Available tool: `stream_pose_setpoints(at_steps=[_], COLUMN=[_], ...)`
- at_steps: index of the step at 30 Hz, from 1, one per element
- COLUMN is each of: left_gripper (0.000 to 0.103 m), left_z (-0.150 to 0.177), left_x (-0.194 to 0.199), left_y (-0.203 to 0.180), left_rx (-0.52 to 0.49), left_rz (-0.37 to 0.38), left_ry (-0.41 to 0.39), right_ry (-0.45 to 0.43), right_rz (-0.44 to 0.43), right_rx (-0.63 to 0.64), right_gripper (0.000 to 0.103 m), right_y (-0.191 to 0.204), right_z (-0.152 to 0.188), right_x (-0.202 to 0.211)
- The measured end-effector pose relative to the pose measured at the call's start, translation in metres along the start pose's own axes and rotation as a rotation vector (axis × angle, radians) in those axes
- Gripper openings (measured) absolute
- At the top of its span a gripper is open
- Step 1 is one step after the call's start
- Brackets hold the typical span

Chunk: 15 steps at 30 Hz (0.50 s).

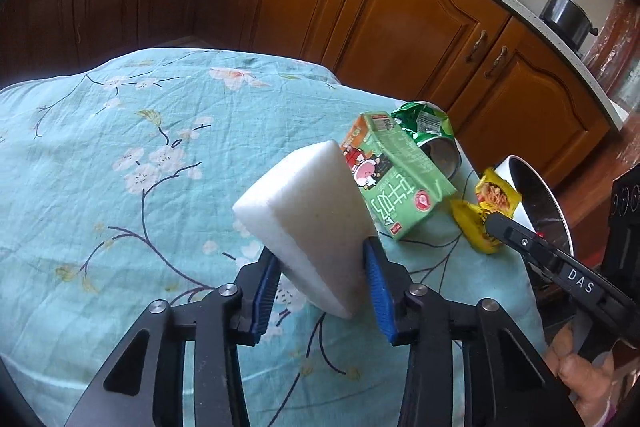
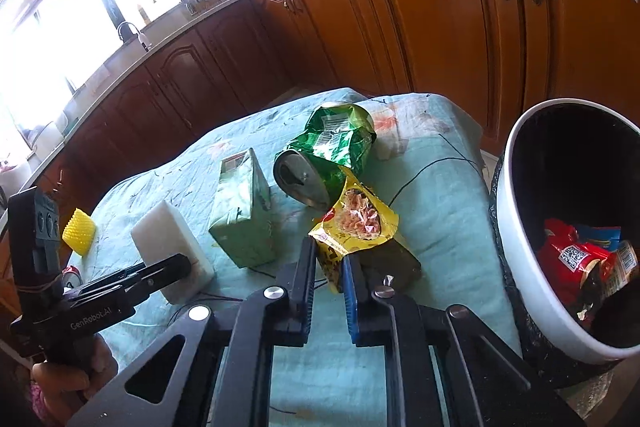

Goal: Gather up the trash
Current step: 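Grasp the white foam block with the left tool while the right tool grasps the yellow wrapper, then carry the foam block and yellow wrapper over the bin while both tools open to drop them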

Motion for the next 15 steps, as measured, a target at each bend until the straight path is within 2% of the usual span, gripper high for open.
stream_pose_setpoints(at_steps=[1,3,9,15], left_gripper=[0.033,0.031,0.030,0.030], left_z=[0.002,0.007,0.021,0.028], left_x=[0.005,0.014,0.036,0.053], left_y=[-0.001,-0.004,-0.016,-0.044], left_rx=[-0.002,-0.008,-0.030,-0.077], left_rz=[0.008,0.017,0.059,0.100], left_ry=[-0.003,-0.010,-0.014,-0.016], right_ry=[-0.001,-0.002,-0.008,-0.029], right_rz=[-0.007,-0.016,-0.055,-0.070], right_rx=[0.003,0.000,-0.018,-0.040], right_gripper=[0.001,0.000,0.000,0.000], right_y=[0.002,0.005,0.009,0.004], right_z=[0.002,0.005,0.016,0.023], right_x=[0.004,0.010,0.030,0.055])
Point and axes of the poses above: each gripper's, at about its wrist camera, not at the fingertips, and x roughly against the way its jaws point, y to its left, z to its underside, the point moved 10 cm from there along -x, roughly the way its jaws point, and after that the axes turned 7 degrees about z, right-handed, at the moved point
